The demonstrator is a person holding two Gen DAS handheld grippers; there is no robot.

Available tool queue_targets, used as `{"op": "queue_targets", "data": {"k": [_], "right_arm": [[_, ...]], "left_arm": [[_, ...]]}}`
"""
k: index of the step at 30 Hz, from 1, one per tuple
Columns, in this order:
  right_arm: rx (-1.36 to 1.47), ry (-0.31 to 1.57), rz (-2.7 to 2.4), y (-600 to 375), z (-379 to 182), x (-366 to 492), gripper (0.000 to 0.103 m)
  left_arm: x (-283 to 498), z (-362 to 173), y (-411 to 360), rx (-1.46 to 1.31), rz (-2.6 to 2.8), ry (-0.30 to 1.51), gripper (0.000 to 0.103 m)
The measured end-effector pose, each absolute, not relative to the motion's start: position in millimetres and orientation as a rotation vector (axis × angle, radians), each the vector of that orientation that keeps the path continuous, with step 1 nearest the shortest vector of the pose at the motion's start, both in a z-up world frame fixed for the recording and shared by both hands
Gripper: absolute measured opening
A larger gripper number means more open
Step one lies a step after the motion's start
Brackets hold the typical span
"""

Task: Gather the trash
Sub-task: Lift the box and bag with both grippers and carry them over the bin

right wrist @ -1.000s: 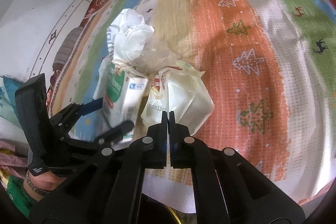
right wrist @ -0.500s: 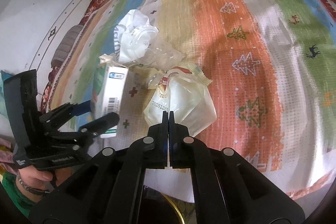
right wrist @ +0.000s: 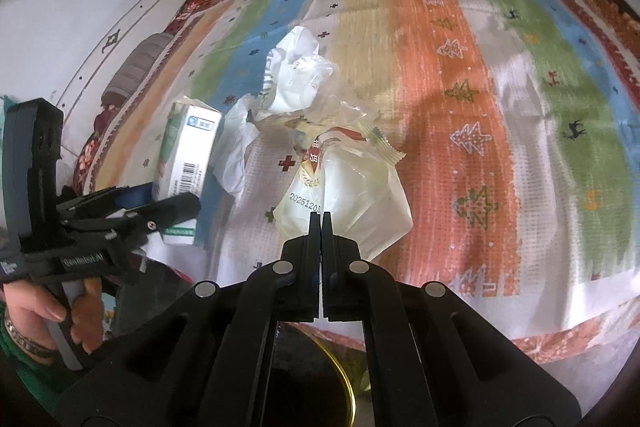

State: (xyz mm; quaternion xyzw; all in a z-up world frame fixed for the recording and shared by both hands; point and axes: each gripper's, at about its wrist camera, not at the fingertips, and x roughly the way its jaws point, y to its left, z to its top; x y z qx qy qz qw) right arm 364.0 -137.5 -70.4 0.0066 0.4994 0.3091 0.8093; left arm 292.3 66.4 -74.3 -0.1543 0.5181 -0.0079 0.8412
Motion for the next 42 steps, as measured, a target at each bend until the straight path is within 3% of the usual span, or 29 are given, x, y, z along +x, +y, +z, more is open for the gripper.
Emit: {"op": "queue_targets", "data": {"k": [18, 42], "right_arm": [[-0.192, 0.930, 0.603, -127.2, -25.2, 299.3, 0.000], [-0.148, 0.766, 0.684, -132.7, 18.6, 213.8, 0.000]], "left_arm": [[245.5, -36.9, 73.0, -0.434, 0.003, 1.043, 0.072], [185.1, -6.0, 70.4, -0.526, -0.020, 0.974, 0.072]]}}
